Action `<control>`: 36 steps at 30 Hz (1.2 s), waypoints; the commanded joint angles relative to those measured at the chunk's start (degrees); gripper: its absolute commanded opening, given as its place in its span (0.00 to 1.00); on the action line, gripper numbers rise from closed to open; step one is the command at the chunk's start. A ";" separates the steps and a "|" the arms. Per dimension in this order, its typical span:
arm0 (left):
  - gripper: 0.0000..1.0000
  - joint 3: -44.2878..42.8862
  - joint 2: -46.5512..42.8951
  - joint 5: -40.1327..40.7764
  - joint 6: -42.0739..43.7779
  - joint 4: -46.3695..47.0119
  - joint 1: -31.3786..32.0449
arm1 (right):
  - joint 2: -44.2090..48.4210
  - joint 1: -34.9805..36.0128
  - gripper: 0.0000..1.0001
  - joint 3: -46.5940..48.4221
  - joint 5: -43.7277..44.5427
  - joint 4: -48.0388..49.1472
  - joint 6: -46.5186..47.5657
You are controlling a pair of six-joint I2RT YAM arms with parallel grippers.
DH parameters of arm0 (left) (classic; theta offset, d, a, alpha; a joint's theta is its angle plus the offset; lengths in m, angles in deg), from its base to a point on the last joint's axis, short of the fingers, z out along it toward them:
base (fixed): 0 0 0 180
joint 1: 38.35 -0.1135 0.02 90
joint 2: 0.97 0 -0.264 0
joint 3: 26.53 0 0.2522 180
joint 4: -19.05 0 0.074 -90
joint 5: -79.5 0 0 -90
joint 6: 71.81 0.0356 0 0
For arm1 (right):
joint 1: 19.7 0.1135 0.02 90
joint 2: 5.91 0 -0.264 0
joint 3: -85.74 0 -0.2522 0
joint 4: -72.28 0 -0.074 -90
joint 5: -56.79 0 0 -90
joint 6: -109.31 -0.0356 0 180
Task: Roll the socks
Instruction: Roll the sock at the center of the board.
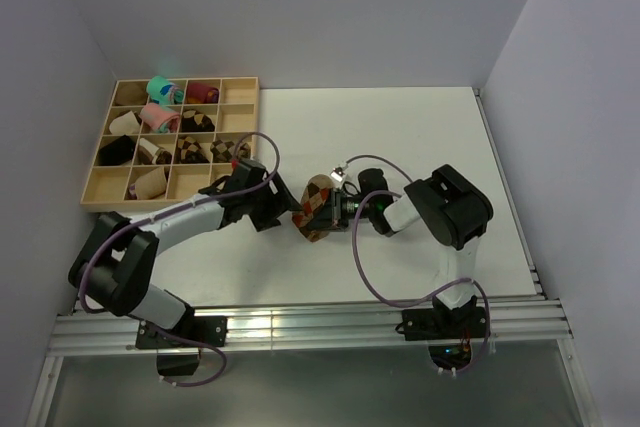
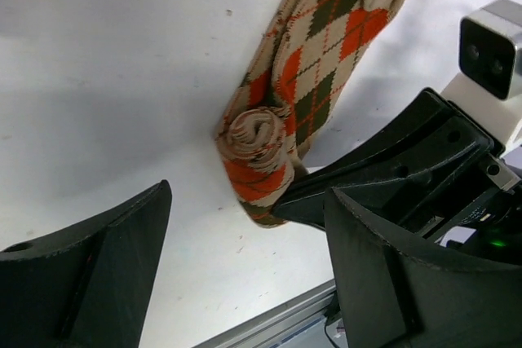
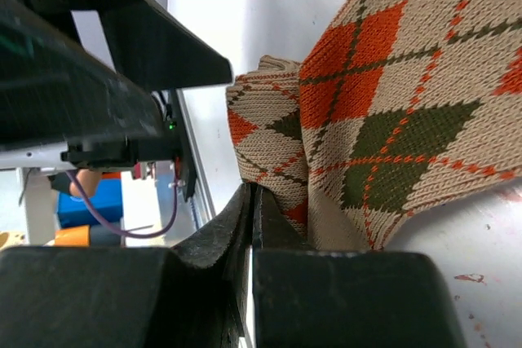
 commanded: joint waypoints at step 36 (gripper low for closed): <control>0.01 -13.47 17.42 -0.06 13.21 -12.82 1.46 | 27.71 14.14 0.62 9.73 41.20 -46.31 35.48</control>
